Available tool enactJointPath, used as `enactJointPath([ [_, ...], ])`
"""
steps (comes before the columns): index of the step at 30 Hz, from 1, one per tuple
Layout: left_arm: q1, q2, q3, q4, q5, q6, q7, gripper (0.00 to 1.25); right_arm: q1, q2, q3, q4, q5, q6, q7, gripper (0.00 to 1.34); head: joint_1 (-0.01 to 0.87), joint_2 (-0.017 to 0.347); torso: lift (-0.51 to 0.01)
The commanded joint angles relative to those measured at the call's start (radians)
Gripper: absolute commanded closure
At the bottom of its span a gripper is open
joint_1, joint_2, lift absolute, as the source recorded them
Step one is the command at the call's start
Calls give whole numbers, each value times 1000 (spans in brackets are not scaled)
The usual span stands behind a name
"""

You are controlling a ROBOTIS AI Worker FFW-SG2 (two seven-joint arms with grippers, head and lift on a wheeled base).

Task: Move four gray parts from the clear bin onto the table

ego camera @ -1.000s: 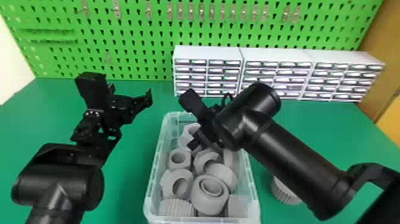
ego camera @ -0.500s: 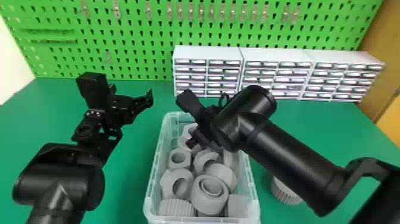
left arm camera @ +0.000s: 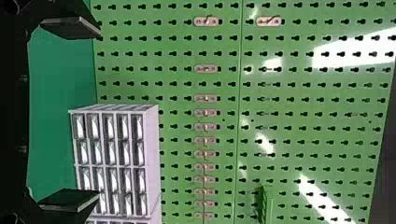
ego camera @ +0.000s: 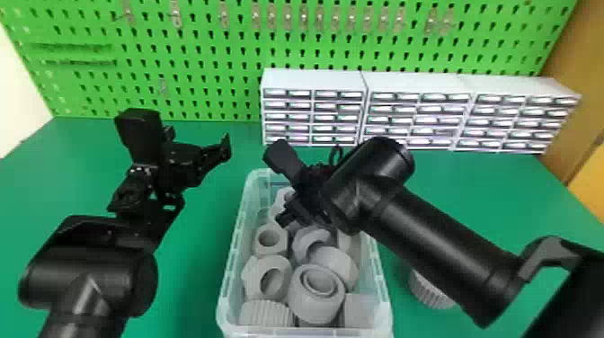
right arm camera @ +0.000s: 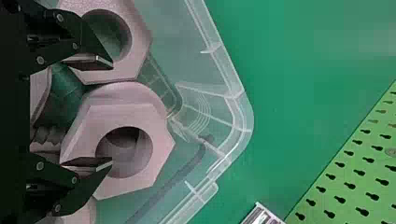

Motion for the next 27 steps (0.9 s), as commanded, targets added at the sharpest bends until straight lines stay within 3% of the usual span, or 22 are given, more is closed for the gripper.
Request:
enactJointPath([
  [1, 0, 0, 0, 0, 0, 0, 0, 81, -1, 1, 8, 17, 1, -19, 0, 527, 686, 26, -50],
  [27, -6, 0, -1, 0, 0, 0, -1, 81, -6, 21, 11, 132, -4, -135, -3, 532, 686, 26, -50],
])
